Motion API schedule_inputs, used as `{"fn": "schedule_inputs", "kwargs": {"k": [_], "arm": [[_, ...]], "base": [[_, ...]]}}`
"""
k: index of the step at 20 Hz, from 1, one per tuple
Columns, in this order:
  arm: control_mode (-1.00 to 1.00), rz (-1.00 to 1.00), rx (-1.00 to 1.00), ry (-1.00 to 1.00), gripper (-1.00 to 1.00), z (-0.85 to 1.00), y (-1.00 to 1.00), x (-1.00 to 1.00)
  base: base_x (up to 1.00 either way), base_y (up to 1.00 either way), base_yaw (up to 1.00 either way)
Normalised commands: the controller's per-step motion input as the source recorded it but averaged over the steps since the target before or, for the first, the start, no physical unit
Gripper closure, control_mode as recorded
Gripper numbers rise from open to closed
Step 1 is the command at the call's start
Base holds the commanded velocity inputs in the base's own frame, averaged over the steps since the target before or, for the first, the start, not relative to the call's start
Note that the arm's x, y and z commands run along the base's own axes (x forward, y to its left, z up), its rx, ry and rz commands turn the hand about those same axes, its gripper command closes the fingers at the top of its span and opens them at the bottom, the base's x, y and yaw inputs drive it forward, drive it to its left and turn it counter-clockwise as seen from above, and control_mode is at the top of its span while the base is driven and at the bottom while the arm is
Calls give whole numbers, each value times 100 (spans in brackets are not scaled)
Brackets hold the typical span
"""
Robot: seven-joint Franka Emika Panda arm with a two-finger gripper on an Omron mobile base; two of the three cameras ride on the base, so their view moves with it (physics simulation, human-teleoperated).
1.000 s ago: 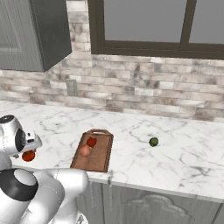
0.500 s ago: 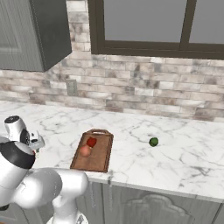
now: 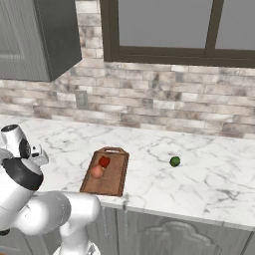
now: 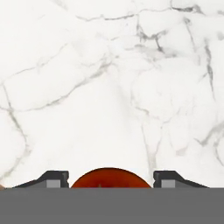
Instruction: Place the avocado, onion, tomato, and bell pepper on the cutting board.
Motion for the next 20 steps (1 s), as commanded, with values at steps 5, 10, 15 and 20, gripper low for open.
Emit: {"fn": "schedule_inputs", "kwargs": {"k": [5, 10, 15, 20], "arm": [[-100, -5, 0, 0, 100, 51, -12, -8], [-100, -4, 0, -3, 100, 66, -32, -1], [-100, -5, 0, -2, 100, 60, -59, 0], [-100, -5, 0, -7, 100, 48, -74, -7]], "base": [[0, 0, 0], [0, 0, 0], [0, 0, 0], [0, 0, 0]]}}
